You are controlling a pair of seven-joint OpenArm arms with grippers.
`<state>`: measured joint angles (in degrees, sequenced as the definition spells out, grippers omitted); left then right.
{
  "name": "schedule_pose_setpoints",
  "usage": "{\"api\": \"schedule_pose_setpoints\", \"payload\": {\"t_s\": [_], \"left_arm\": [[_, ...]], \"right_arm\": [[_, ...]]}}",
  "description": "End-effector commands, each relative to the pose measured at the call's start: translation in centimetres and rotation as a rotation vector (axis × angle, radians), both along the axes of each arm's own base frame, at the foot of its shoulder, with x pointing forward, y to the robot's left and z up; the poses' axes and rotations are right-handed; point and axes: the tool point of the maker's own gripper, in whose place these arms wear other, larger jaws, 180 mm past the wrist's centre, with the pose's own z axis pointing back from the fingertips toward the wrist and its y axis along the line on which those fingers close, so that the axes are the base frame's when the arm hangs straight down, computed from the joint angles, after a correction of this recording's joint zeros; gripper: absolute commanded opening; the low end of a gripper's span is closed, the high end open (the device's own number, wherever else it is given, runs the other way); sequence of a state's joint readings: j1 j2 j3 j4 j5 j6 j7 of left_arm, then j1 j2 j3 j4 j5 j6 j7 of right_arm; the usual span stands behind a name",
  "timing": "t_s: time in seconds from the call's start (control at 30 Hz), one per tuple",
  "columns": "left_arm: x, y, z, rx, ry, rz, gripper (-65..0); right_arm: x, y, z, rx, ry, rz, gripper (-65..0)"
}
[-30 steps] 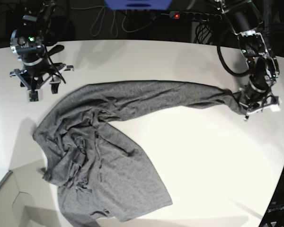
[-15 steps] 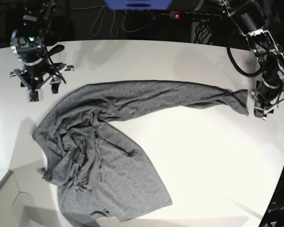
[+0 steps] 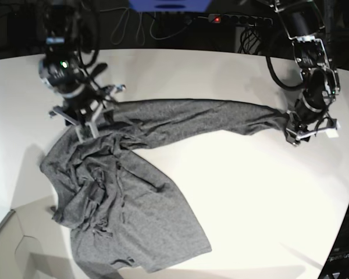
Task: Layout the t-shirt on the table in an organized manner, then fold the t-shirt properly
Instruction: 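Release the sleeve with the left gripper and lift it clear, then grasp the shirt shoulder with the right gripper and pull it outward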
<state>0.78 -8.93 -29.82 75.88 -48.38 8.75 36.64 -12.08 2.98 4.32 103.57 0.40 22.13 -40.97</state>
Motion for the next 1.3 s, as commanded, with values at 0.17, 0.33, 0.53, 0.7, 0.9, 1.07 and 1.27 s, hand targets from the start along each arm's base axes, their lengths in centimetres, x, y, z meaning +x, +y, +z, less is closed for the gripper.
{"api": "schedule_pose_setpoints", "payload": {"t_s": [0.17,0.33,0.53,0.7,0.9,1.07,1.27], "left_arm": [[1.0,0.5,0.2,0.045,0.009,-0.008,-39.8],[1.4,1.0,1.4,0.066,-0.020,-0.009,-39.8],[3.0,0.8,5.8,0.115,-0.132,-0.029,-39.8],[5.1,0.3,8.5,0.122,-0.208,-0.034,-39.7],[7.2,-0.3,8.0,0.068,-0.206,-0.022,-39.7],[7.7,-0.6,7.0,0.039,-0.184,-0.017,-39.7],[8.5,-3.0,6.9,0.035,-0.183,-0.073,-39.7]], "right_arm": [[2.1,-0.5,-2.2,0.008,0.041,-0.015,-34.4],[-0.2,-1.1,-4.8,0.003,0.125,-0.025,-34.4],[-5.1,-3.3,-7.4,-0.049,0.234,-0.027,-34.4],[-8.4,-4.9,-8.1,-0.049,0.248,-0.070,-34.4],[-9.8,-4.4,-5.5,-0.063,0.188,-0.048,-34.4],[-7.3,-5.3,0.2,-0.086,0.019,-0.093,-34.1],[-1.3,-5.8,2.1,-0.063,-0.094,-0.125,-34.0]]}}
